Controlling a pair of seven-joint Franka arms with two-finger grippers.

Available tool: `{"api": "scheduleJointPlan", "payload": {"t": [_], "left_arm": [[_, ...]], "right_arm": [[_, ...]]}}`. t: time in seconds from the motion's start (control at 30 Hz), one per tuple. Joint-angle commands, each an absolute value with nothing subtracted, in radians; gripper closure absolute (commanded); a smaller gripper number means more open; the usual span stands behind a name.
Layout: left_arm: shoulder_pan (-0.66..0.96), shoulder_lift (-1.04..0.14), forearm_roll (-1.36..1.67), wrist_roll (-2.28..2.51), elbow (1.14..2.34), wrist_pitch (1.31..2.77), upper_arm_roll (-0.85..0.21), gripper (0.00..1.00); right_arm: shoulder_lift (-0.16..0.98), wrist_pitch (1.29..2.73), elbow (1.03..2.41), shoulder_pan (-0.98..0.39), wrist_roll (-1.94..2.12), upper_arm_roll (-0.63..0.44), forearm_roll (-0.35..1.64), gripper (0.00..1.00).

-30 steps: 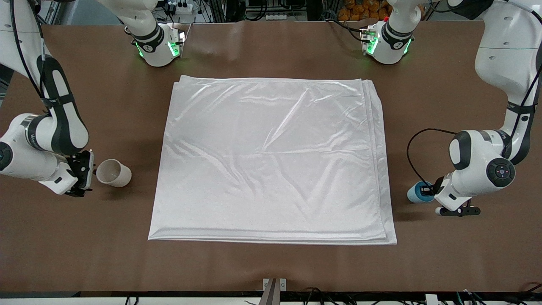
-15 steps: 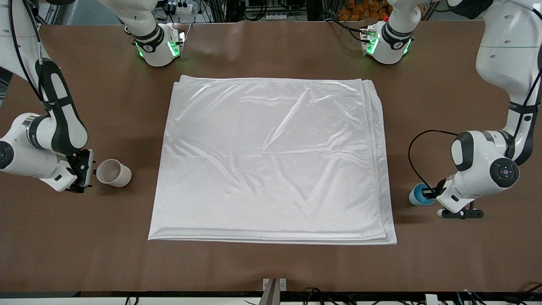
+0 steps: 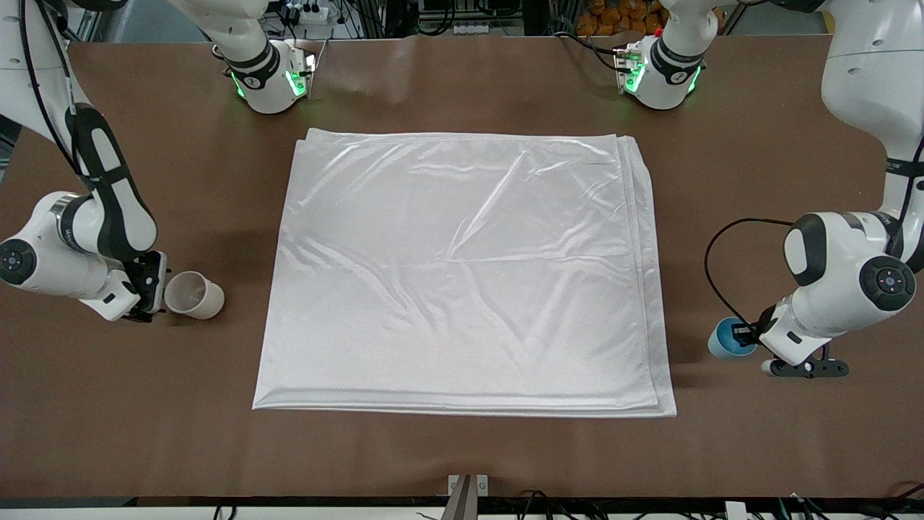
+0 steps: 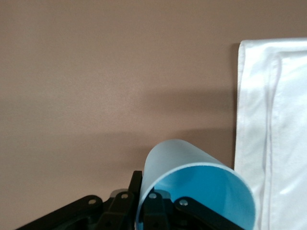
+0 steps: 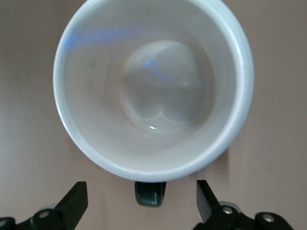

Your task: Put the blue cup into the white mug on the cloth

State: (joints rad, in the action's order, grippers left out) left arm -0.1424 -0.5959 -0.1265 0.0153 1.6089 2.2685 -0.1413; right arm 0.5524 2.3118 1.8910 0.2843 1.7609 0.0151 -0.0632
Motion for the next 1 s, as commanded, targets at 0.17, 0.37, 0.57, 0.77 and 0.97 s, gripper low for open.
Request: {"api": "scheduleJointPlan", "payload": {"t": [0.17,0.37,0.57,0.77,0.97], "left_arm": [[-0.143,-0.503,-0.127,0.003,1.618,2.186,-0.159,1.0],[-0.15,-0.437,-0.1,0.003,1.62,2.166,-0.187,1.0],[-0.152,-0.37,-0.098,0.002,1.618,2.103,-0.204,1.0],[-0.15,-0.31,-0.086,0.0,1.586,2.022,-0.207,1.0],[-0.141,-0.31,-0.081,0.0,1.488,1.896,-0.209,1.0]], "right_arm": [[0.543,2.327,1.914,0.287,1.775,0.029,-0.031,0.39],[0.543,2.327,1.913,0.287,1.775,0.031,-0.031,0.74],[0.538,2.327,1.908,0.288,1.779,0.044,-0.031,0.89],[0.522,2.324,1.905,0.296,1.779,0.077,-0.031,0.99],[0.471,2.319,1.905,0.295,1.779,0.135,-0.029,1.0]]}}
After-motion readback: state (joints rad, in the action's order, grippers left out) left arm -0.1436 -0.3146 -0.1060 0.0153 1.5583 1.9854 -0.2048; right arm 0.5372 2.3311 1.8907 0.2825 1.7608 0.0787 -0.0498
